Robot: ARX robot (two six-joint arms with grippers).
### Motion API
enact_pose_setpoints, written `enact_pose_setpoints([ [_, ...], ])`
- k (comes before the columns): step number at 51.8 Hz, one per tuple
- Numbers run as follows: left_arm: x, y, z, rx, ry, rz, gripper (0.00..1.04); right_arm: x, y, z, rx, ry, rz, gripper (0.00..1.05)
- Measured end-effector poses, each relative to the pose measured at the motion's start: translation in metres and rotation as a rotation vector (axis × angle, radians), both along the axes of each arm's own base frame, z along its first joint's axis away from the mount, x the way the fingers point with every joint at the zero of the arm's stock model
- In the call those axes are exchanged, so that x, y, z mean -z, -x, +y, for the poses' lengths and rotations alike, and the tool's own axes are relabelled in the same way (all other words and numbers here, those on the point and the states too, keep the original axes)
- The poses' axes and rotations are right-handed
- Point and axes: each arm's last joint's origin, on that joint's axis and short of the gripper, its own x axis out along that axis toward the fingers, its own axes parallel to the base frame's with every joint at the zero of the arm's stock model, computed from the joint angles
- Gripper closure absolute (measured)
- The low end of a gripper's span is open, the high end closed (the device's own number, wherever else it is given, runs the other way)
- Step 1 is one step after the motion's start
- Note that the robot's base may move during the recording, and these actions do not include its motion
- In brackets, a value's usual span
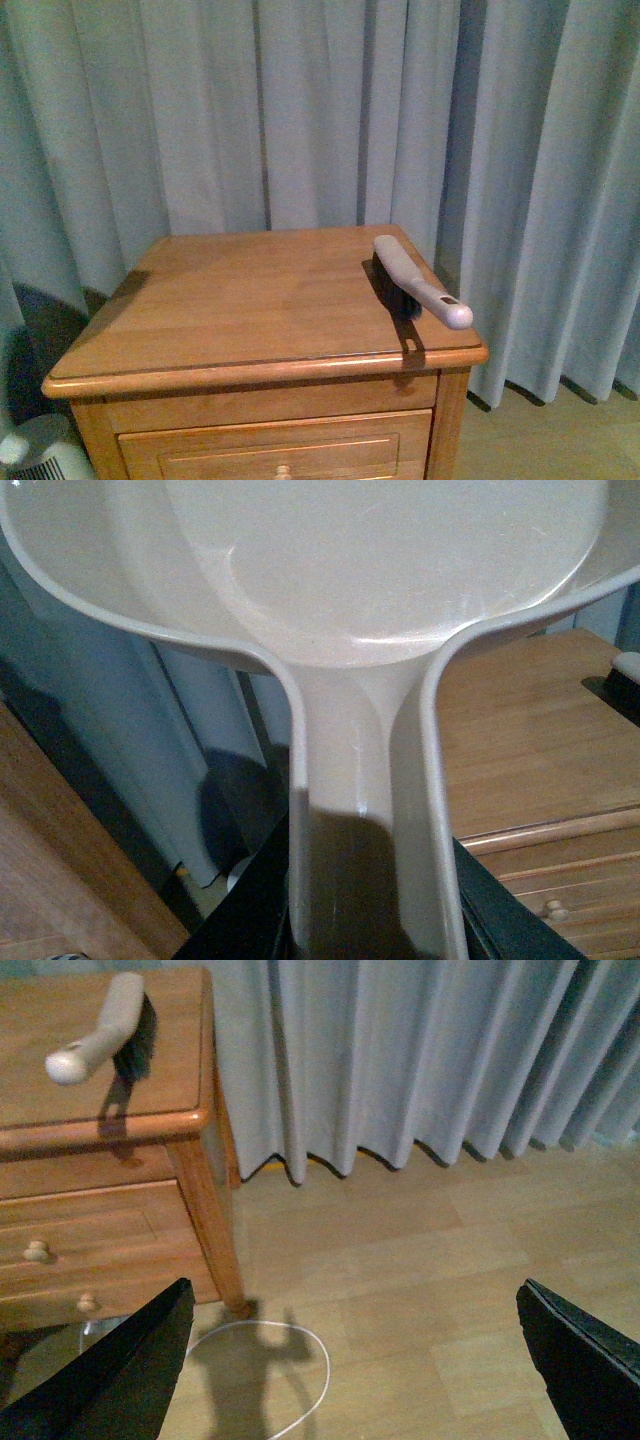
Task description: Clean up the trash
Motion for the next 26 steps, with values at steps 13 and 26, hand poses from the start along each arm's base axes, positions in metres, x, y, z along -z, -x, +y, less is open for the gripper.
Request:
enact_pose_setpoints([
  [13, 0.0, 0.0, 0.0, 0.0, 0.002, 0.0, 0.79, -0.079, -0.084, 0.012, -0.012, -0.105, 0.017, 0.07],
  [26, 0.0, 0.0, 0.0, 0.0, 0.002, 0.0, 0.79, -0.119, -0.179, 0.035, -0.006, -0.16, 0.131, 0.07],
])
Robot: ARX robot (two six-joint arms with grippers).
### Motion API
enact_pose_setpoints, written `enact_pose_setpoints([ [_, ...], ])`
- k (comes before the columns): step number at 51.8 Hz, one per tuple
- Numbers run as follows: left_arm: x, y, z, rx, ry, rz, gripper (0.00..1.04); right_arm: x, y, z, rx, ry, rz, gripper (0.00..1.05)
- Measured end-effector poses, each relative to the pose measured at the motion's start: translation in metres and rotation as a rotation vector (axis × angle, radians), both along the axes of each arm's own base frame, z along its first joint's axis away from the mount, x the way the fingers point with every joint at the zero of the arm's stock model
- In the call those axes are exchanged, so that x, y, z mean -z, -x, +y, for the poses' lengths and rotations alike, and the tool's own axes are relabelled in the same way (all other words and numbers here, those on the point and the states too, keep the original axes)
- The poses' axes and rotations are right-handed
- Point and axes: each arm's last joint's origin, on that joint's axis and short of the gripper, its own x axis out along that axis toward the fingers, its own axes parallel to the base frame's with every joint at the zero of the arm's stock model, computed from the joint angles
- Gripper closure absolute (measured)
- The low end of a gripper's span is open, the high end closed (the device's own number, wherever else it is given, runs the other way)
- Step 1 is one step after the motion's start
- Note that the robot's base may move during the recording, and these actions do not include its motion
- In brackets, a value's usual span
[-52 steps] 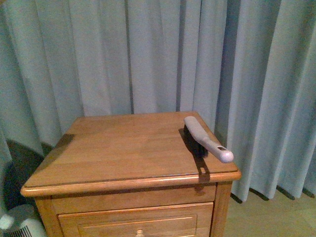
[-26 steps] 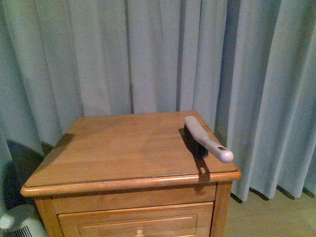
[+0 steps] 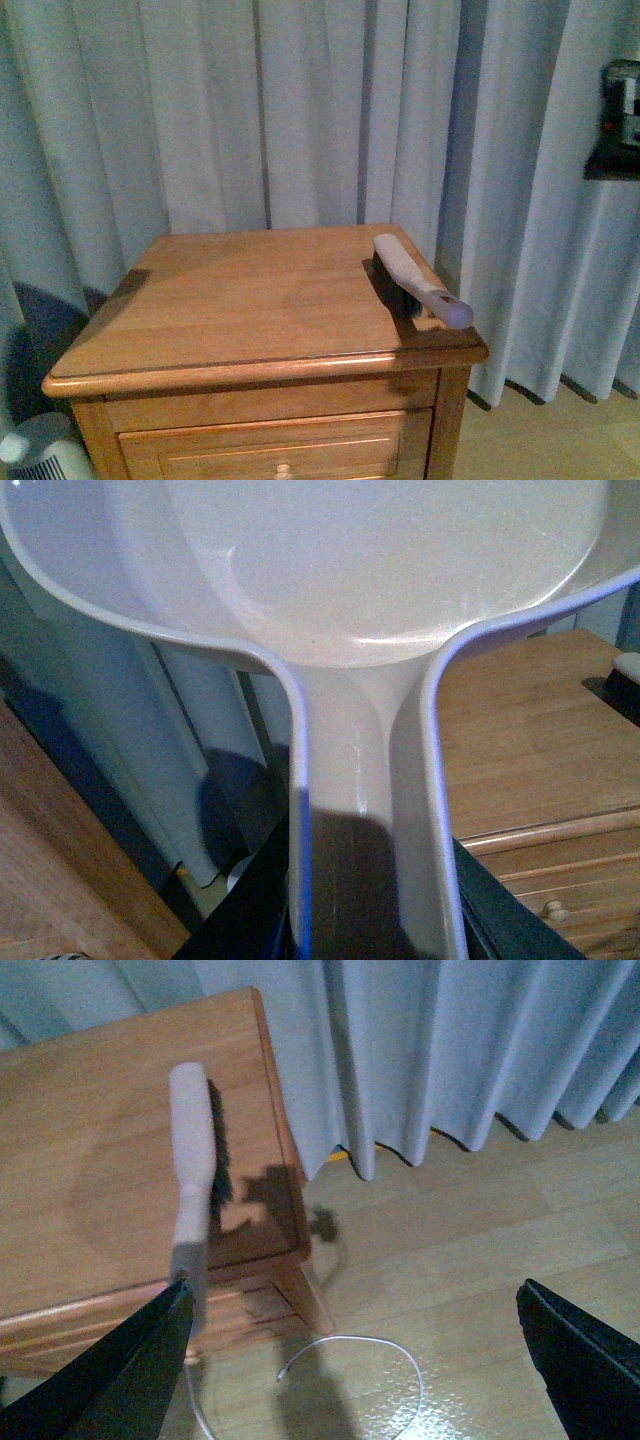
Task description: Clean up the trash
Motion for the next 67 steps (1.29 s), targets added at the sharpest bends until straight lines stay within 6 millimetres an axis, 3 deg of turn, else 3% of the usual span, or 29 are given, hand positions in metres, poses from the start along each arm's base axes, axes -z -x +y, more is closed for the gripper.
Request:
enact_pose_setpoints([
  [8, 0.0, 0.0, 0.0, 0.0, 0.0, 0.0, 0.79, 0.003, -0.041, 0.017, -0.006, -0.045, 0.084, 0.07],
  [17, 0.0, 0.0, 0.0, 0.0, 0.0, 0.0, 0.79, 0.042, -0.082, 0.036, 0.02, -0.115, 0.219, 0.07],
  [23, 0.0, 0.0, 0.0, 0.0, 0.0, 0.0, 0.79, 0.052, -0.098, 0.042, 0.032, -0.139, 0.234, 0.07],
  [48, 0.0, 0.0, 0.0, 0.0, 0.0, 0.0, 0.79, 0.083, -0.137, 0.087, -0.022, -0.151, 0.278, 0.07],
  [58, 0.0, 0.0, 0.0, 0.0, 0.0, 0.0, 0.79, 0.104, -0.142, 0.094, -0.021, -0.13, 0.334, 0.07],
  [67, 0.0, 0.0, 0.0, 0.0, 0.0, 0.0, 0.79, 0.111, -0.145, 0.097, -0.024, -0.125, 0.348, 0.07],
])
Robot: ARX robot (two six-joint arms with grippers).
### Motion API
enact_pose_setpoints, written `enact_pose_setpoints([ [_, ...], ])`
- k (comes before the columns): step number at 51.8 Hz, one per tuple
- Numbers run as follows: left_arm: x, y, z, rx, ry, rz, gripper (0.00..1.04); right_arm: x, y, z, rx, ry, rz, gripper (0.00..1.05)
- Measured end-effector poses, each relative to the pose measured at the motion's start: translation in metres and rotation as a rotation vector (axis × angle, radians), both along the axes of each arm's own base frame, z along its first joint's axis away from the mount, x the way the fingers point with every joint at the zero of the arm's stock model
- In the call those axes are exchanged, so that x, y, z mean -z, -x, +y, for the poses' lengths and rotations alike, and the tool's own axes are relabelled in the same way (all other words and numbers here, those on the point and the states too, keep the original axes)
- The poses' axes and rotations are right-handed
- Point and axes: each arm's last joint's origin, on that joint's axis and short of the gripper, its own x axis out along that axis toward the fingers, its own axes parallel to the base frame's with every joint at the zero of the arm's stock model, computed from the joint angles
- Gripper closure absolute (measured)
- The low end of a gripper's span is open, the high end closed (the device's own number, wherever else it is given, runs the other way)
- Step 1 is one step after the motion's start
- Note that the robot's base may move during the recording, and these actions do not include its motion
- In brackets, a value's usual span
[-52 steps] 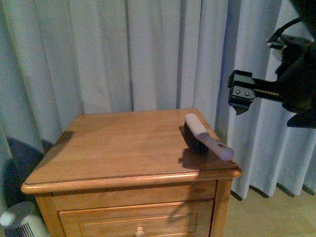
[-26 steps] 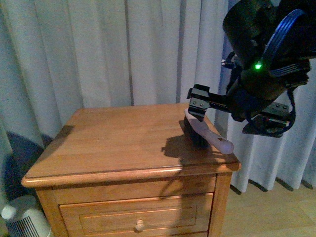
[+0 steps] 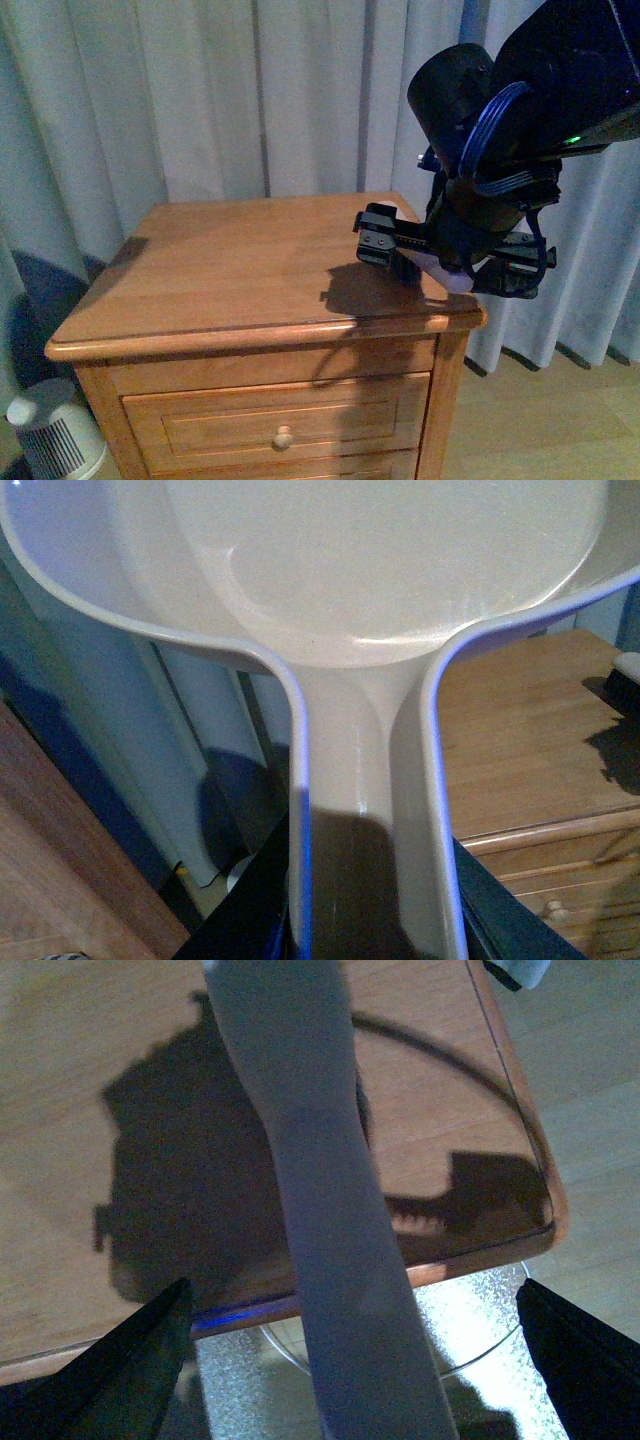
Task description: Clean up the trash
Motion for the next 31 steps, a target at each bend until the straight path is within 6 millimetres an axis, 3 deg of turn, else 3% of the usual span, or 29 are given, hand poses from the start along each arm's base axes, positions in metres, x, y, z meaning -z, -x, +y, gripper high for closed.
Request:
enact_pose_setpoints([
  [9, 0.0, 0.0, 0.0, 0.0, 0.0, 0.0, 0.79, -0.0019, -0.001, 0.0021, -0.004, -0.002, -0.007, 0.09],
  [17, 0.0, 0.0, 0.0, 0.0, 0.0, 0.0, 0.79, -0.0025, -0.0013, 0.0023, -0.009, 0.001, -0.01, 0.28],
  [31, 0.0, 0.0, 0.0, 0.0, 0.0, 0.0, 0.79, -0.0011, -0.0017, -0.0006, -0.023, -0.008, -0.001, 0.78],
])
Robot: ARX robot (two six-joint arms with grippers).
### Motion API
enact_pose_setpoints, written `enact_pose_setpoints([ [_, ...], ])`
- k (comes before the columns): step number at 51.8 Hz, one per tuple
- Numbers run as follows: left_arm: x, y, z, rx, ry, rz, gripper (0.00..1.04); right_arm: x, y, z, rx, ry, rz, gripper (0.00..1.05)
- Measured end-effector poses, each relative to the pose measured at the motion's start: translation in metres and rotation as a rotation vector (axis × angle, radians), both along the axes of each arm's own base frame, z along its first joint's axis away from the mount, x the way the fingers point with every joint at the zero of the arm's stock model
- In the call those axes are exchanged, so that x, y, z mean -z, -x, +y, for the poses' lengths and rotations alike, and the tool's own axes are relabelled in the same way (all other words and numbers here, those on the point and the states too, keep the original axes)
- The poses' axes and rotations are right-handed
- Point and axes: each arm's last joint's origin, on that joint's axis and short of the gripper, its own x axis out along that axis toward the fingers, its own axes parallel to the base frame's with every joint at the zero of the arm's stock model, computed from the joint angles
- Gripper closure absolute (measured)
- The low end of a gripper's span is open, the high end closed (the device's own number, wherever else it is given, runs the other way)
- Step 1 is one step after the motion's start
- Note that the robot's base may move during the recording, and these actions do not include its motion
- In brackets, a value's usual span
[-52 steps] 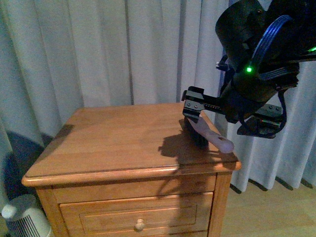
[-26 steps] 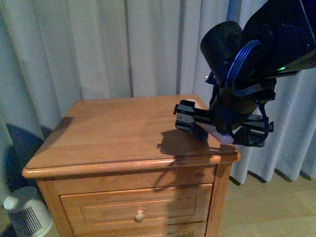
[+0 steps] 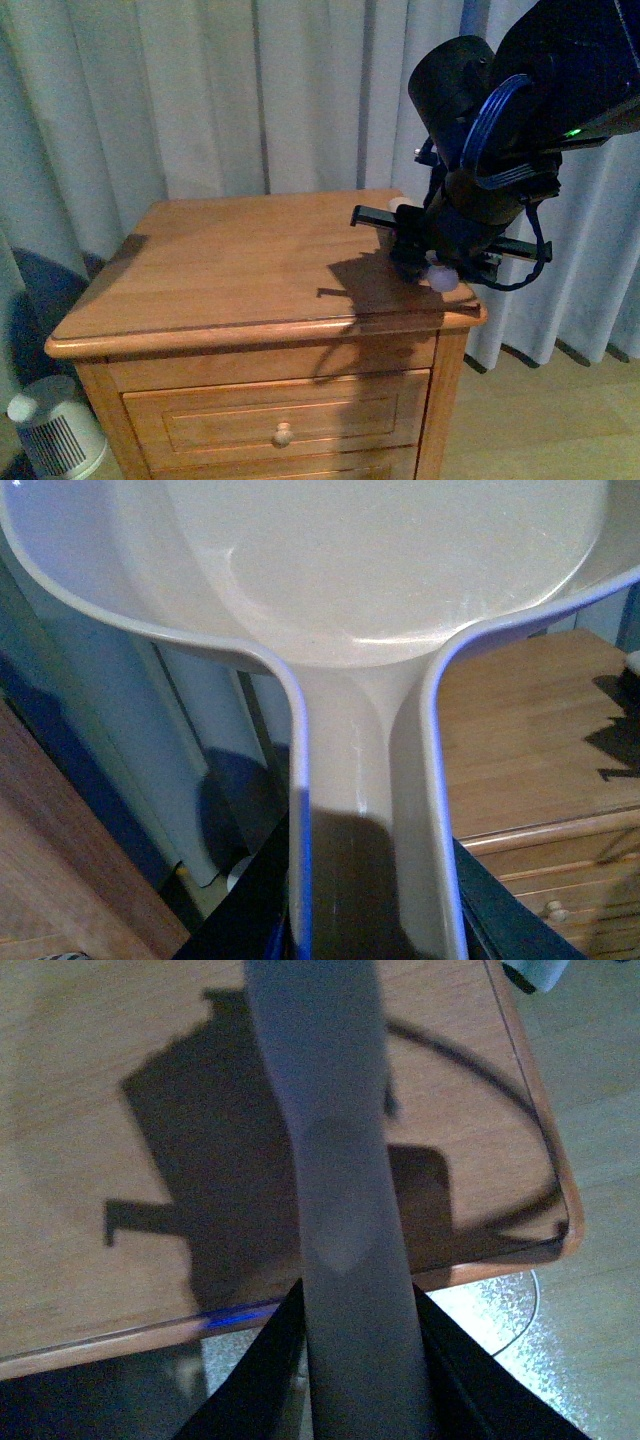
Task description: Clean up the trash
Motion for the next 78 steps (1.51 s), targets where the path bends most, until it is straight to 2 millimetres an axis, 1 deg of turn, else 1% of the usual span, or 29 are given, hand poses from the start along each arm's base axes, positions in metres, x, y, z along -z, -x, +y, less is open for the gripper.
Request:
enact_pose_setpoints([
  [1, 0.0, 0.0, 0.0, 0.0, 0.0, 0.0, 0.79, 0.0, 0.0, 0.0, 0.002, 0.003, 0.0, 0.81],
  [2, 0.0, 0.0, 0.0, 0.0, 0.0, 0.0, 0.79, 0.001, 0.0, 0.0, 0.001, 0.002, 0.001, 0.82],
  [11, 0.0, 0.0, 0.0, 0.0, 0.0, 0.0, 0.79, 0.001, 0.003, -0.002, -0.007, -0.007, 0.003, 0.83],
  [15, 0.0, 0.0, 0.0, 0.0, 0.0, 0.0, 0.79, -0.003, 0.005, -0.003, -0.013, -0.009, -0.005, 0.83],
  [19, 0.0, 0.0, 0.0, 0.0, 0.0, 0.0, 0.79, -0.011, 0.008, -0.005, -0.025, -0.002, -0.034, 0.83],
  [26, 0.0, 0.0, 0.0, 0.0, 0.0, 0.0, 0.79, -0.039, 0.018, -0.009, -0.059, 0.029, -0.143, 0.83],
  [32, 0.0, 0.0, 0.0, 0.0, 0.0, 0.0, 0.79, -0.085, 0.038, -0.019, -0.092, 0.082, -0.313, 0.83],
  [33, 0.0, 0.0, 0.0, 0.0, 0.0, 0.0, 0.79, -0.088, 0.041, -0.021, -0.093, 0.087, -0.326, 0.83],
  [36, 0.0, 0.0, 0.0, 0.0, 0.0, 0.0, 0.79, -0.106, 0.053, -0.027, -0.093, 0.106, -0.388, 0.83],
  [37, 0.0, 0.0, 0.0, 0.0, 0.0, 0.0, 0.79, -0.115, 0.061, -0.031, -0.09, 0.115, -0.422, 0.83],
  [39, 0.0, 0.0, 0.0, 0.0, 0.0, 0.0, 0.79, -0.125, 0.073, -0.036, -0.084, 0.136, -0.465, 0.83],
  [43, 0.0, 0.0, 0.0, 0.0, 0.0, 0.0, 0.79, -0.136, 0.091, -0.045, -0.059, 0.177, -0.518, 0.83],
  [47, 0.0, 0.0, 0.0, 0.0, 0.0, 0.0, 0.79, -0.143, 0.116, -0.056, -0.028, 0.221, -0.572, 0.83],
  [48, 0.0, 0.0, 0.0, 0.0, 0.0, 0.0, 0.79, -0.144, 0.126, -0.06, -0.016, 0.24, -0.589, 0.83],
  [50, 0.0, 0.0, 0.0, 0.0, 0.0, 0.0, 0.79, -0.146, 0.143, -0.065, 0.004, 0.268, -0.616, 0.83],
  [53, 0.0, 0.0, 0.0, 0.0, 0.0, 0.0, 0.79, -0.146, 0.164, -0.071, 0.015, 0.3, -0.652, 0.83],
  [57, 0.0, 0.0, 0.0, 0.0, 0.0, 0.0, 0.79, -0.146, 0.186, -0.074, 0.011, 0.323, -0.678, 0.83],
  [61, 0.0, 0.0, 0.0, 0.0, 0.0, 0.0, 0.79, -0.143, 0.214, -0.078, -0.002, 0.342, -0.702, 0.83],
  [65, 0.0, 0.0, 0.0, 0.0, 0.0, 0.0, 0.79, -0.138, 0.231, -0.081, -0.008, 0.349, -0.7, 0.83],
  [71, 0.0, 0.0, 0.0, 0.0, 0.0, 0.0, 0.79, -0.132, 0.257, -0.087, 0.033, 0.391, -0.721, 0.83],
  [72, 0.0, 0.0, 0.0, 0.0, 0.0, 0.0, 0.79, -0.132, 0.259, -0.087, 0.038, 0.393, -0.725, 0.83],
  [77, 0.0, 0.0, 0.0, 0.0, 0.0, 0.0, 0.79, -0.129, 0.285, -0.086, 0.066, 0.431, -0.767, 0.83],
  [78, 0.0, 0.0, 0.0, 0.0, 0.0, 0.0, 0.79, -0.129, 0.287, -0.086, 0.067, 0.433, -0.771, 0.83],
])
